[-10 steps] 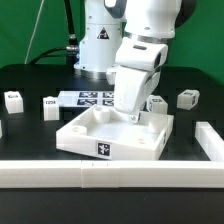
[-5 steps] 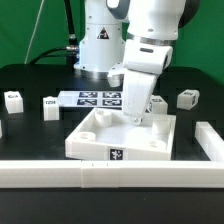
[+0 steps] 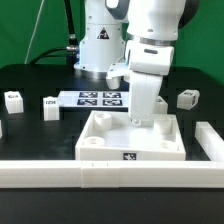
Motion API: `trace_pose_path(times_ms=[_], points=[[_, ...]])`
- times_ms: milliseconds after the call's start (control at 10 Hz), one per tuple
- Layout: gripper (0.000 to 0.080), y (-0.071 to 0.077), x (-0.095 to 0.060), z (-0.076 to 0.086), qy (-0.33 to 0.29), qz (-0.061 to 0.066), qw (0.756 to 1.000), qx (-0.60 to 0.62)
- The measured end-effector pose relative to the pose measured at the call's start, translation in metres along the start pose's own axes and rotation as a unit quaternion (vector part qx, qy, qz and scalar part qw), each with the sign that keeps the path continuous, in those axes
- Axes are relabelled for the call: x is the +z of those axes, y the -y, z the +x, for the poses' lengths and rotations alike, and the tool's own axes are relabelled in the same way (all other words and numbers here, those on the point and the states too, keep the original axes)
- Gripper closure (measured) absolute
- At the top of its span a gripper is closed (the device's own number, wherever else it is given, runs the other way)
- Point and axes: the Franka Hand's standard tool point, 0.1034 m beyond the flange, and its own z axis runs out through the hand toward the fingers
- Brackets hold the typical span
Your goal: Assemble one leg
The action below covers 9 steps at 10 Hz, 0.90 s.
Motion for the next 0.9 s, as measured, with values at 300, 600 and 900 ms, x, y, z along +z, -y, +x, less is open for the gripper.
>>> trace_pose_path(times_ms=[300, 600, 900], points=[[0.0741, -0.007, -0.002, 0.013, 0.005, -0.005, 0.999, -0.034], [0.0741, -0.007, -0.002, 0.011, 0.004, -0.005, 0.999, -0.032], [0.0741, -0.02, -0.003, 0.021, 0.004, -0.01, 0.999, -0.036]])
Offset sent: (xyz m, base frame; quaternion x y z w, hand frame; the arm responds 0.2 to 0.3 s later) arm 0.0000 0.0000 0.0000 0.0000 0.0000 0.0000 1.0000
